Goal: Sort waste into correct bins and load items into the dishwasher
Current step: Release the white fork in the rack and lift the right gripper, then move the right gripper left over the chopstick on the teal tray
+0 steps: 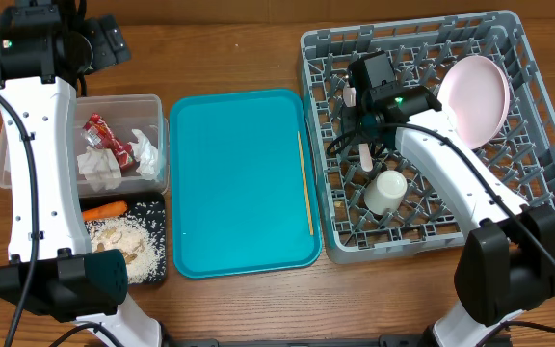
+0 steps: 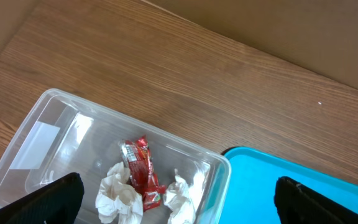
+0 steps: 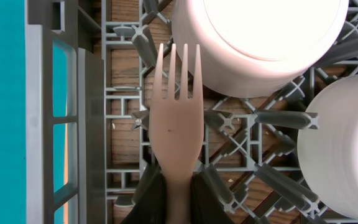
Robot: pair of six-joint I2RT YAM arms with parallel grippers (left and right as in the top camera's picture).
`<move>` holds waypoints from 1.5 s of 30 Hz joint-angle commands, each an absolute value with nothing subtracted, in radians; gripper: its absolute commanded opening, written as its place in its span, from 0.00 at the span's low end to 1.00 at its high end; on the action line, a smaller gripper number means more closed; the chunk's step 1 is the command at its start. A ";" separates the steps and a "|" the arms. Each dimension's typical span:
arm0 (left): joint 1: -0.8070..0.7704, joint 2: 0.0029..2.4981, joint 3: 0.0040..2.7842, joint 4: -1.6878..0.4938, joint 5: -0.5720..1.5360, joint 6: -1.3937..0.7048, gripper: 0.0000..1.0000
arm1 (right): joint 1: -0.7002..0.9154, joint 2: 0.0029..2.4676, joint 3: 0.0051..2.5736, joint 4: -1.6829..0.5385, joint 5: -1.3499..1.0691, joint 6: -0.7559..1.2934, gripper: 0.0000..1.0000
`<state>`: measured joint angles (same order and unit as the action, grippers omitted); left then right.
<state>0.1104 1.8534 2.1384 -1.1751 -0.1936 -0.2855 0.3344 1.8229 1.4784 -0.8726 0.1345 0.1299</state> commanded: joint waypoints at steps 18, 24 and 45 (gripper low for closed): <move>0.110 1.838 2.162 -1.174 -0.186 -0.295 1.00 | 0.329 1.826 1.380 -0.760 0.149 0.122 0.10; 0.110 1.838 2.162 -1.174 -0.186 -0.295 1.00 | 0.329 1.826 1.381 -0.755 0.164 0.123 0.53; 0.110 1.838 2.162 -1.174 -0.186 -0.295 1.00 | 0.608 1.732 1.633 -0.953 -0.096 0.257 0.45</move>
